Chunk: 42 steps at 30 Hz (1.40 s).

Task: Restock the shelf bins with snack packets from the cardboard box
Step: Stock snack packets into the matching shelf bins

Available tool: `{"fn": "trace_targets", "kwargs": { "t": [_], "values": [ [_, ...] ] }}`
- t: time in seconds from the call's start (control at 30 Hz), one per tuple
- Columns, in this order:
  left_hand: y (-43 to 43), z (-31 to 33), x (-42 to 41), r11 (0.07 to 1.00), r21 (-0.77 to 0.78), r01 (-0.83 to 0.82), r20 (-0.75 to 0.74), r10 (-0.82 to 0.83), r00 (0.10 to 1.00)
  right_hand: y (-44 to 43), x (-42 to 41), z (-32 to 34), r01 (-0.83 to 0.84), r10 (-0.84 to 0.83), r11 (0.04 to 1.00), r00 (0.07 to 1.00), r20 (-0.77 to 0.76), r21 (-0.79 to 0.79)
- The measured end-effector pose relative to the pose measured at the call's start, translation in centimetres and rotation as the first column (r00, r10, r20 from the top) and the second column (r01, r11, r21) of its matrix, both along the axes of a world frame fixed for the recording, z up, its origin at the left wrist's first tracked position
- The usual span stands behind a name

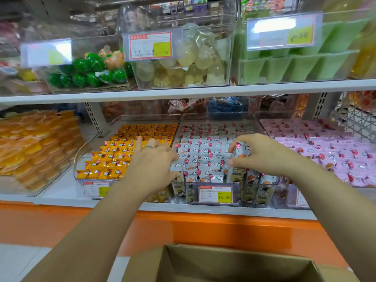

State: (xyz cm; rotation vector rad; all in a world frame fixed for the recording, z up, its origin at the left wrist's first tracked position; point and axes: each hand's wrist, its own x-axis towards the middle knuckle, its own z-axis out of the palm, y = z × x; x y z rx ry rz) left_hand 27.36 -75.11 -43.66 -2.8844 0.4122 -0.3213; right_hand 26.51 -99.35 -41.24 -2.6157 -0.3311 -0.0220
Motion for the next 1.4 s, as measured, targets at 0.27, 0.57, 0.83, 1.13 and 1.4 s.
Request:
{"fn": "trace_targets", "kwargs": {
  "t": [0.27, 0.57, 0.83, 1.13, 1.4],
  "values": [
    [-1.2, -0.8, 0.5, 0.999, 0.045, 0.006, -0.043, -0.004, 0.999, 1.1, 0.5, -1.7, -0.031, 0.031, 0.996, 0.999, -0.008, -0.082],
    [-0.9, 0.0, 0.7, 0.999, -0.022, -0.026, -0.224, 0.021, 0.974, 0.9, 0.9, -2.0, -0.042, 0.042, 0.995, 0.999, -0.002, -0.093],
    [-0.5, 0.7, 0.3, 0.985, -0.156, -0.068, -0.263, 0.025, 0.965, 0.7, 1.0, -1.7, -0.05, 0.048, 0.995, 0.999, -0.019, -0.084],
    [-0.2, -0.1, 0.9, 0.986, -0.158, -0.054, -0.264, 0.011, 0.964, 0.9, 0.3, -1.6, -0.067, 0.066, 0.996, 0.998, -0.018, -0.053],
    [0.0, -0.3, 1.4, 0.989, -0.149, -0.011, -0.238, -0.025, 0.971, 1.2, 0.9, -2.2, -0.034, 0.034, 0.994, 0.999, 0.002, -0.104]
  ]
}}
